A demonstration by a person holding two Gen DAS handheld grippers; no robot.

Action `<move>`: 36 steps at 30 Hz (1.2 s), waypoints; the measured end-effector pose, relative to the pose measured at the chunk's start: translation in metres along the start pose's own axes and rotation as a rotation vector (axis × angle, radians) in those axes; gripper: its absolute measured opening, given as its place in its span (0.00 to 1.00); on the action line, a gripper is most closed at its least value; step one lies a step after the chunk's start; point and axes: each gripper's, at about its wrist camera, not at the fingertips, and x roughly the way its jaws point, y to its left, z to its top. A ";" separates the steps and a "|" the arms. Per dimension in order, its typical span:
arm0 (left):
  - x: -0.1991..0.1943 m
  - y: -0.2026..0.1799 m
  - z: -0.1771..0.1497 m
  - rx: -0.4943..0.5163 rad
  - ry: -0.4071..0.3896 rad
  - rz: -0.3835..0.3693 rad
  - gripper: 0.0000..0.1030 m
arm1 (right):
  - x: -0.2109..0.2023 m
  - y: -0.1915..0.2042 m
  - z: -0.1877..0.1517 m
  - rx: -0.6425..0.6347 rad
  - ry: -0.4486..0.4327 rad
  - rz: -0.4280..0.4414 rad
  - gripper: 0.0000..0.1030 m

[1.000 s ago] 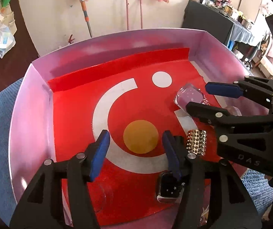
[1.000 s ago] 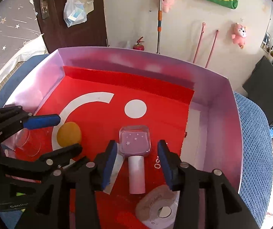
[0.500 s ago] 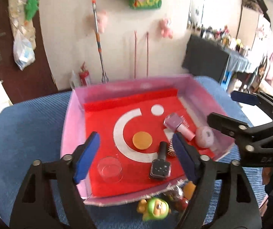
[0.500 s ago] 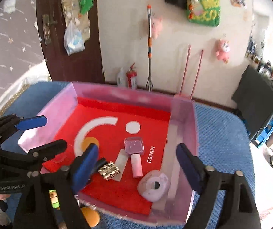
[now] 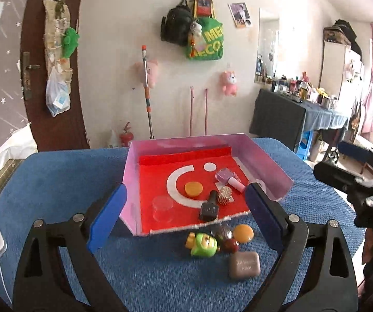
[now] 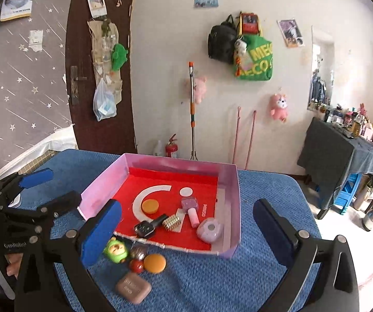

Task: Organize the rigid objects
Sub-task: 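Withdraw both tools from the box toward the remaining objects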

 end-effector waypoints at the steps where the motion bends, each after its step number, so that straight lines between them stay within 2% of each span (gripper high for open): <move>1: -0.006 0.001 -0.005 -0.010 -0.003 -0.005 0.91 | -0.006 0.003 -0.006 0.002 -0.006 -0.003 1.00; 7: -0.018 0.005 -0.035 -0.038 0.009 0.000 0.91 | -0.028 0.015 -0.046 0.018 -0.031 -0.001 1.00; 14: 0.002 0.012 -0.076 -0.069 0.125 0.002 0.91 | -0.014 0.018 -0.094 0.095 0.029 0.027 1.00; 19: 0.016 0.015 -0.090 -0.077 0.181 0.010 0.91 | 0.003 0.021 -0.116 0.122 0.085 0.040 1.00; 29: 0.032 0.023 -0.090 -0.065 0.225 0.024 0.91 | 0.032 0.033 -0.129 0.121 0.173 0.079 1.00; 36: 0.051 0.026 -0.076 -0.017 0.273 -0.028 0.91 | 0.050 0.038 -0.135 0.144 0.240 0.092 1.00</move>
